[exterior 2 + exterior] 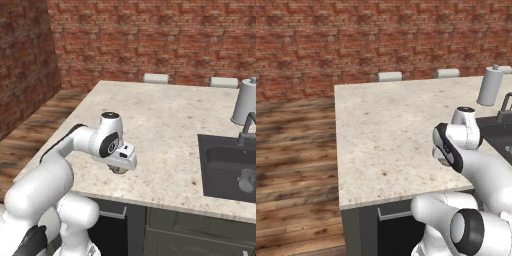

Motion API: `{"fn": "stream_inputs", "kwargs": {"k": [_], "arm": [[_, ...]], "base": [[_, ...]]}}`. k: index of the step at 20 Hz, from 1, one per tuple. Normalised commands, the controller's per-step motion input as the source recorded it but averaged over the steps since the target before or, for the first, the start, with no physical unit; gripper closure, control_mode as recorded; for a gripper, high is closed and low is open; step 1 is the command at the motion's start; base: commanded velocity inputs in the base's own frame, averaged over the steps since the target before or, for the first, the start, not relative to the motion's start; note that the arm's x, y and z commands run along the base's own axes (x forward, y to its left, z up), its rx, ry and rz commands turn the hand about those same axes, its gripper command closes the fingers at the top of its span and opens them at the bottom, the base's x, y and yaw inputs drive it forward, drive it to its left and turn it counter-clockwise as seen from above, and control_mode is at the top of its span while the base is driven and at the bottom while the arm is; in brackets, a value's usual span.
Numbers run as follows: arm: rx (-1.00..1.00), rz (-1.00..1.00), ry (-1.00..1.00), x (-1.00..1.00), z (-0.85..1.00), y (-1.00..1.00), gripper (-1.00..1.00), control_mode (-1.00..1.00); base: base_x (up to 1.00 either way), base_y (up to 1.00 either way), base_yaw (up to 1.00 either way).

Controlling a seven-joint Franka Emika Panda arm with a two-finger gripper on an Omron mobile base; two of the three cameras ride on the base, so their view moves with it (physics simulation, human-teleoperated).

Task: Pick the teapot and jug and place them in the sink. Then turn on the water.

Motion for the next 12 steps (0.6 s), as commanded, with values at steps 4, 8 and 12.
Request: {"fn": "stream_inputs", "kwargs": {"k": [4, 8, 12], "arm": [[0.0, 0.0, -0.02, -0.24, 0.62, 0.26, 1.0, -1.0], [0.0, 0.01, 0.0, -0.22, 0.47, 0.36, 1.0, -1.0], [0.0, 0.01, 0.0, -0.04, 0.38, 0.39, 1.0, -1.0]], "base": [[0.0, 0.0, 0.0], [0.0, 0.0, 0.0], [0.0, 0.0, 0.0]]}}
